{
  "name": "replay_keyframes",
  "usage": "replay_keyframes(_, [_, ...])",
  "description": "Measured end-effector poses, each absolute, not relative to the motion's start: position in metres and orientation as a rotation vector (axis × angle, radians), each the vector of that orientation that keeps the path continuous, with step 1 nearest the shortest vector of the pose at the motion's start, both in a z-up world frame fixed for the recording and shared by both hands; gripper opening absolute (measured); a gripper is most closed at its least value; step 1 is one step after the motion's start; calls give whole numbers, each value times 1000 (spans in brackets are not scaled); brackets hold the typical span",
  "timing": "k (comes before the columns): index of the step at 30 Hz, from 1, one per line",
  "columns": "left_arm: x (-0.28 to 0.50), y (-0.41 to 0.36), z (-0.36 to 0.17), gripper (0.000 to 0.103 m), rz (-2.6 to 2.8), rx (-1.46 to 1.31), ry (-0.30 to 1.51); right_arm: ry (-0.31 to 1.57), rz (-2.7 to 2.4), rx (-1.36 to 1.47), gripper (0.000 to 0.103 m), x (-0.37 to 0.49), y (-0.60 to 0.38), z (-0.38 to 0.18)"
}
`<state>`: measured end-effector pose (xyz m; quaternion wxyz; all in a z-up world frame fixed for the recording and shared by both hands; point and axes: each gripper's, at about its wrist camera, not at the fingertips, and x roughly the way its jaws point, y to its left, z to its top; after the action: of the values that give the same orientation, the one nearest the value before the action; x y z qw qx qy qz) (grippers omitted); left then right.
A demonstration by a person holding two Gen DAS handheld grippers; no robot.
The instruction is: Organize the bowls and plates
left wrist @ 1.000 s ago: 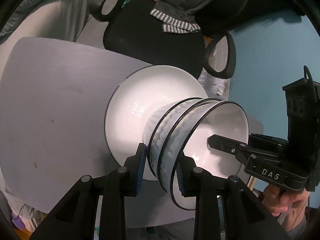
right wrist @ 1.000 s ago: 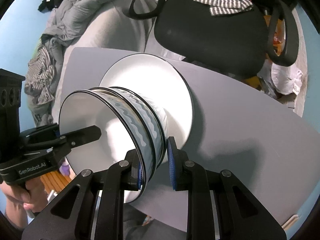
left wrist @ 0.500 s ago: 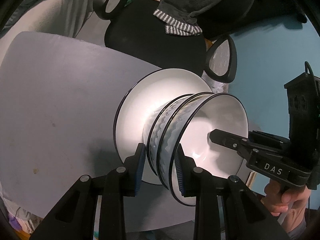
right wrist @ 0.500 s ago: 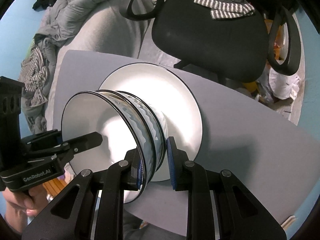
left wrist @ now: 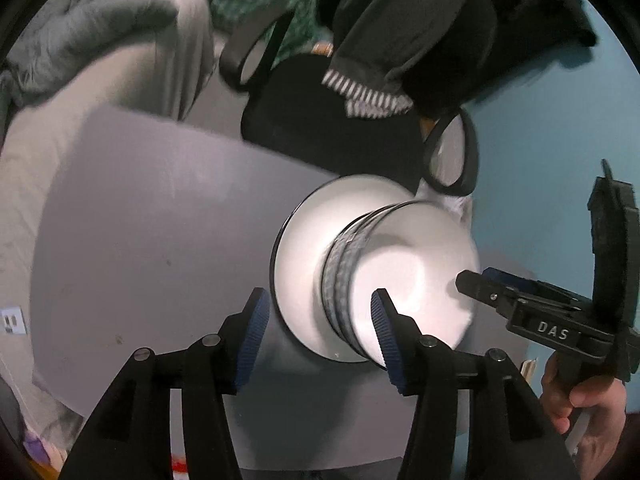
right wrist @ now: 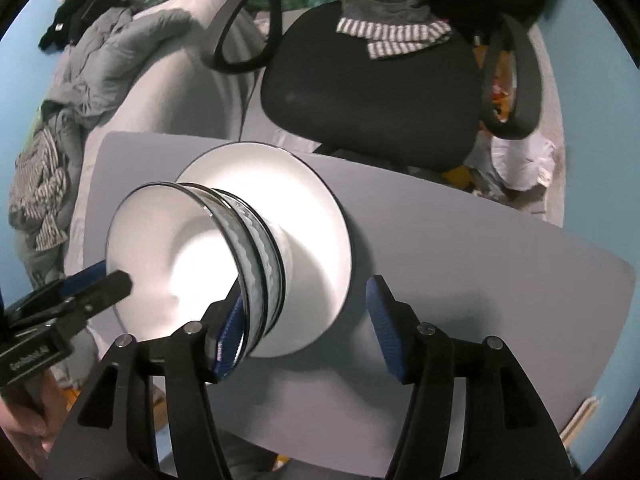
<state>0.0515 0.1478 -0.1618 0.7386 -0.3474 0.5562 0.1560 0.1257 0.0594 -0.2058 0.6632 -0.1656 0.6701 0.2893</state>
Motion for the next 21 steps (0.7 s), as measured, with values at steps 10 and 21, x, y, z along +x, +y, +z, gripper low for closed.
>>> replay_keyframes(10, [34,126,-83,73,352,-602,1044,1267,585,-421,59,106,39,-128])
replay_keyframes(21, [27,93,-16,88,389,-452,950,1098,542,-294,60,90,-4,-46])
